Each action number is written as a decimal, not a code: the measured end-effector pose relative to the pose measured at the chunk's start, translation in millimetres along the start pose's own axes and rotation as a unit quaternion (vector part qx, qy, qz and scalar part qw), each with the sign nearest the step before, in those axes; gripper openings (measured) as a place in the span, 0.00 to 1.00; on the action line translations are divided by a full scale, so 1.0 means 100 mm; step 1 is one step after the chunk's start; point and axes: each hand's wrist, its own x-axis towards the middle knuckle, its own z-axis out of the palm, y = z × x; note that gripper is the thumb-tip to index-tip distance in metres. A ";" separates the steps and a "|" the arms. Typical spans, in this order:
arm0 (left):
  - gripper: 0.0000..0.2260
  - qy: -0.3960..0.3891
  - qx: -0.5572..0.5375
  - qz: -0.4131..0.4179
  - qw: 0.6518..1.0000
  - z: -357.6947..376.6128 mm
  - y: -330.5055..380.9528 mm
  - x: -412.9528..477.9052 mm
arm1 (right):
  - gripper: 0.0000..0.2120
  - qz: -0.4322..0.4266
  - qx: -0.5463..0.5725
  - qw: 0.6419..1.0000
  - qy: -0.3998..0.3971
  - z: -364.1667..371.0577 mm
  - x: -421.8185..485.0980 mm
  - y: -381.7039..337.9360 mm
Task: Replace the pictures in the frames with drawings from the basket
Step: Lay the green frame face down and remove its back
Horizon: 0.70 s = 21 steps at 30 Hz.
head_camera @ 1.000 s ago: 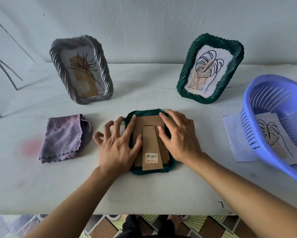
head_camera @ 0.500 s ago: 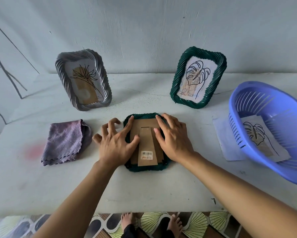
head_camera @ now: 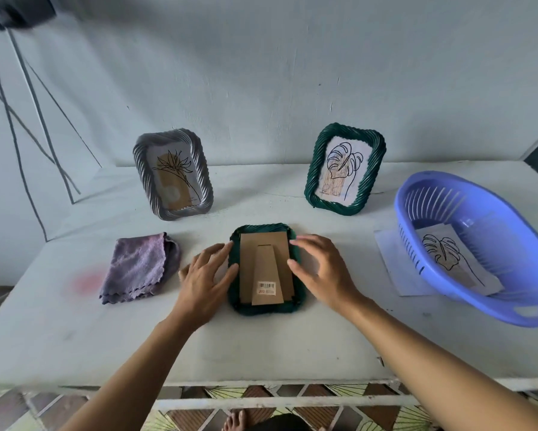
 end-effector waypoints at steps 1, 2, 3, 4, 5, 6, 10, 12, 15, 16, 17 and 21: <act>0.34 -0.010 0.002 0.025 1.000 -0.01 -0.05 -0.07 | 0.22 -0.006 0.001 1.000 -0.018 -0.03 -0.07 0.01; 0.35 -0.021 0.017 0.053 0.998 -0.01 -0.09 -0.14 | 0.22 -0.010 0.000 0.999 -0.035 -0.05 -0.13 0.02; 0.35 -0.032 0.043 0.078 0.996 0.00 -0.13 -0.20 | 0.23 -0.013 -0.003 0.999 -0.050 -0.07 -0.17 0.02; 0.34 -0.040 0.071 0.096 0.992 0.02 -0.15 -0.26 | 0.25 -0.015 -0.011 0.998 -0.065 -0.08 -0.20 0.02; 0.32 -0.042 0.095 0.106 0.989 0.05 -0.15 -0.31 | 0.27 -0.016 -0.023 0.996 -0.082 -0.08 -0.22 0.01; 0.31 -0.041 0.113 0.110 0.987 0.07 -0.15 -0.35 | 0.29 -0.015 -0.037 0.994 -0.100 -0.07 -0.24 0.00; 0.30 -0.031 0.158 0.104 0.981 0.12 -0.12 -0.41 | 0.31 -0.024 -0.070 0.989 -0.127 -0.05 -0.29 0.02; 0.29 -0.032 0.161 0.104 0.981 0.12 -0.13 -0.40 | 0.30 -0.028 -0.076 0.988 -0.130 -0.06 -0.29 0.02; 0.29 -0.031 0.159 0.113 0.980 0.13 -0.15 -0.41 | 0.29 -0.034 -0.077 0.987 -0.136 -0.08 -0.30 0.00; 0.28 -0.028 0.157 0.117 0.980 0.14 -0.15 -0.41 | 0.29 -0.035 -0.076 0.987 -0.138 -0.08 -0.30 0.00; 0.28 -0.025 0.155 0.118 0.981 0.14 -0.16 -0.41 | 0.30 -0.034 -0.075 0.987 -0.140 -0.08 -0.30 -0.01; 0.27 -0.024 0.151 0.119 0.981 0.15 -0.16 -0.42 | 0.31 -0.037 -0.080 0.985 -0.147 -0.09 -0.29 -0.02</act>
